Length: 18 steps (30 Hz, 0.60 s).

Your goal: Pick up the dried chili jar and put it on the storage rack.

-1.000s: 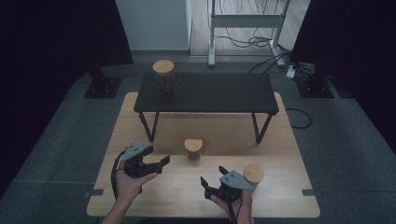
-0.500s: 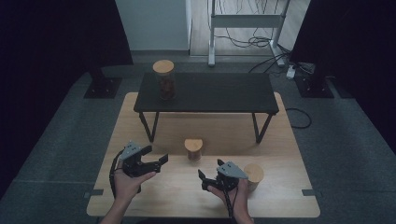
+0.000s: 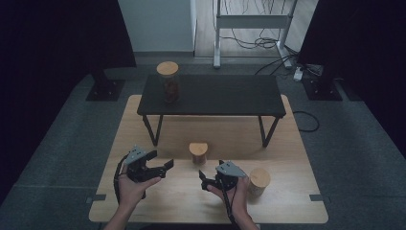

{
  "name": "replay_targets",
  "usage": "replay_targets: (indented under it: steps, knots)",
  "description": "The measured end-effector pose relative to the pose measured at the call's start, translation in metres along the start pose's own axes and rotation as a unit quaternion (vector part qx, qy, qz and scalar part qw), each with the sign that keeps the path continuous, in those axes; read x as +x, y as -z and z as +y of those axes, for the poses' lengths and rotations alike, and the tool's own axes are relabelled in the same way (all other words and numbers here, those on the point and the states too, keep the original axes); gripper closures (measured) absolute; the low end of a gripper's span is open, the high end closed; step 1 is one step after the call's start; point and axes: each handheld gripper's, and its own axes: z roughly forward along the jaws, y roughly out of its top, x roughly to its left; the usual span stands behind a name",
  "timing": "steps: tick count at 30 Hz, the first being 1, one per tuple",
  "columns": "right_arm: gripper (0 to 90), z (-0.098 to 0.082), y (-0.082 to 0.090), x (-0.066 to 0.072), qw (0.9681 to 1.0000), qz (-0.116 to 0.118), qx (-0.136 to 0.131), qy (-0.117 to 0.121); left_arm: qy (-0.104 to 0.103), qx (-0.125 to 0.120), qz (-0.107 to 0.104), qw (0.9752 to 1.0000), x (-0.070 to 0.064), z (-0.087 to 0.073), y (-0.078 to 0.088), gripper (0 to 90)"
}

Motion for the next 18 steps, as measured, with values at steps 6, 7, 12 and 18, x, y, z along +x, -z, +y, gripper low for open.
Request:
replay_targets:
  steps: [6, 7, 12, 18]
  knots:
    - [12.9, 0.002, -0.010, -0.002, 1.0000, -0.002, 0.002, -0.006, 0.002, 0.000, -0.001, 1.0000, 0.000, -0.001, -0.001, 13.6]
    - [12.9, 0.002, -0.012, -0.002, 1.0000, -0.003, 0.002, -0.007, 0.002, 0.001, -0.001, 1.0000, 0.000, 0.000, -0.001, 13.6]
    - [12.8, 0.003, -0.019, -0.003, 0.9999, -0.006, 0.007, -0.007, 0.002, 0.000, -0.001, 1.0000, 0.000, -0.001, -0.001, 13.6]
    - [12.4, 0.004, -0.026, -0.003, 0.9999, -0.010, 0.012, -0.007, 0.003, -0.001, -0.003, 1.0000, 0.000, -0.001, -0.001, 13.6]
